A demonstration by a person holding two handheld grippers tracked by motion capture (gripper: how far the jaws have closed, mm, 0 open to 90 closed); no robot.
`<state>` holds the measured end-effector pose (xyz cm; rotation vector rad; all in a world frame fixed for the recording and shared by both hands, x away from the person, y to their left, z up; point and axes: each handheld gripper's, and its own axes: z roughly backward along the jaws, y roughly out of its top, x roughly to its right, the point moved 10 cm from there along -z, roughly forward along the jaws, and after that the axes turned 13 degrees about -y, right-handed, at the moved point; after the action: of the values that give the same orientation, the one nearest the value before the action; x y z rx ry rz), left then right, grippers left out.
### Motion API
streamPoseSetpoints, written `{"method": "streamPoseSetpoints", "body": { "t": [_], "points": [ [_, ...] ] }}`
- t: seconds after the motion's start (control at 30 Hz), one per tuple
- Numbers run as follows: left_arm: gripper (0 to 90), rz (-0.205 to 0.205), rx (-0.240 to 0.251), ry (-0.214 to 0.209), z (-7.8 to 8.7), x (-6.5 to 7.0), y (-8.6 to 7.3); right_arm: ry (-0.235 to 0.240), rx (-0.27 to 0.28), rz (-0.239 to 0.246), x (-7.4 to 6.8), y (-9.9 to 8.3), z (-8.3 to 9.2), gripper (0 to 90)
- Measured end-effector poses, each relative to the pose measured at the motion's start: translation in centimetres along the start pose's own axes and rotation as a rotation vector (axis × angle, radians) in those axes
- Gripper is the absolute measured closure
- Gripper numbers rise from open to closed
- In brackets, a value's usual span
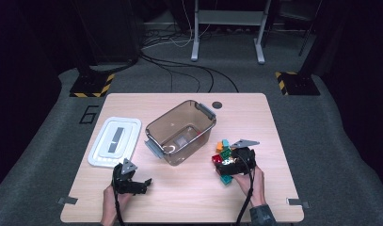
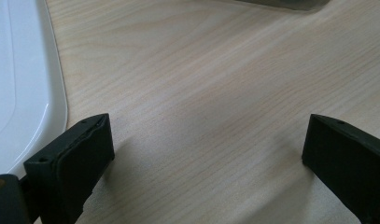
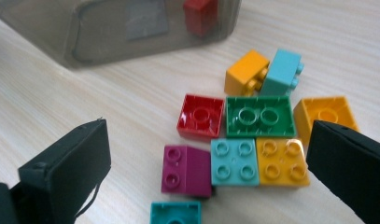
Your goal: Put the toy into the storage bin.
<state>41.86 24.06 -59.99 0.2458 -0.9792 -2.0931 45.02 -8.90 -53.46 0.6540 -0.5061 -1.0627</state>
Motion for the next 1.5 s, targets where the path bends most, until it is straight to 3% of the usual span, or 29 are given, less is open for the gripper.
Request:
{"method": "streamPoseSetpoints", "body": {
  "t": [0.5,0.6,0.63,0.67,0.7,0.73,0.77,0.8,0.83,0.9,1.17,1.5],
  "points": [
    [1.8,-0.001,0.003,0.004,0.0,0.0,0.0,-0.006,-0.072,0.011,-1.3,-4.7,-0.5,1.0],
    [1.8,-0.001,0.002,0.003,0.0,0.0,0.0,-0.019,-0.066,0.006,-1.3,-5.4,-0.4,7.2],
    [1.8,-0.001,0.002,0.004,0.0,0.0,0.0,-0.023,-0.056,0.009,-1.3,-5.6,-0.2,14.4],
    [1.8,-0.001,0.002,0.004,0.0,0.0,0.0,-0.023,-0.056,0.009,-1.3,-5.6,-0.2,14.4],
    [1.8,-0.001,0.002,0.004,0.0,0.0,0.0,-0.037,-0.043,0.018,-1.1,-5.7,-0.1,20.3],
    [1.8,0.000,0.002,0.004,0.0,0.0,0.0,-0.037,-0.043,0.018,-1.1,-5.7,-0.1,20.3],
    [1.8,-0.001,0.003,0.004,0.0,0.0,0.0,-0.039,-0.034,0.006,-1.1,-5.7,0.1,33.1],
    [1.8,-0.001,0.003,0.004,0.0,0.0,0.0,-0.039,-0.034,0.006,-1.1,-5.7,0.1,33.1],
    [1.8,-0.001,0.002,0.004,0.0,0.0,0.0,-0.028,-0.028,0.020,-1.1,-5.8,0.3,40.3],
    [1.9,-0.002,0.002,0.004,0.0,0.0,0.0,-0.016,-0.031,0.019,-1.3,-5.9,0.4,44.2],
    [1.9,-0.002,0.005,0.003,0.0,0.0,0.0,-0.004,-0.040,0.044,-1.7,-6.4,0.0,57.0],
    [2.0,-0.001,0.004,0.002,0.0,0.0,0.0,-0.027,-0.023,0.036,-1.5,-5.7,0.6,58.3]
  ]
}}
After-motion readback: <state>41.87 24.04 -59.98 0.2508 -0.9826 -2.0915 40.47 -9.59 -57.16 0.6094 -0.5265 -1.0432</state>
